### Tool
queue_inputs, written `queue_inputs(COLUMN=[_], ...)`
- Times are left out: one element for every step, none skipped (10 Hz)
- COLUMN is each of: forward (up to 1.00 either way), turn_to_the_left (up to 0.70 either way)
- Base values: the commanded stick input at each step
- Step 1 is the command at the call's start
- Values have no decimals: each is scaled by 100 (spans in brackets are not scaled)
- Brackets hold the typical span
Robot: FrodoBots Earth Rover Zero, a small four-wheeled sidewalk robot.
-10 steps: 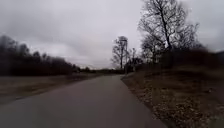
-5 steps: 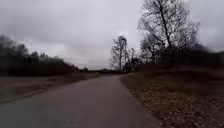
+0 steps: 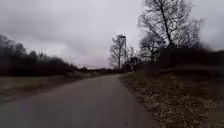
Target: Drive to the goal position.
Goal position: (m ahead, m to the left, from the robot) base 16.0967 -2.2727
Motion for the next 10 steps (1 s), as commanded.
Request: queue_inputs(forward=[100,100,100,100,100,100,100,100,100,100], turn_to_the_left=[0,0,0,0,0,0,0,0,0,0])
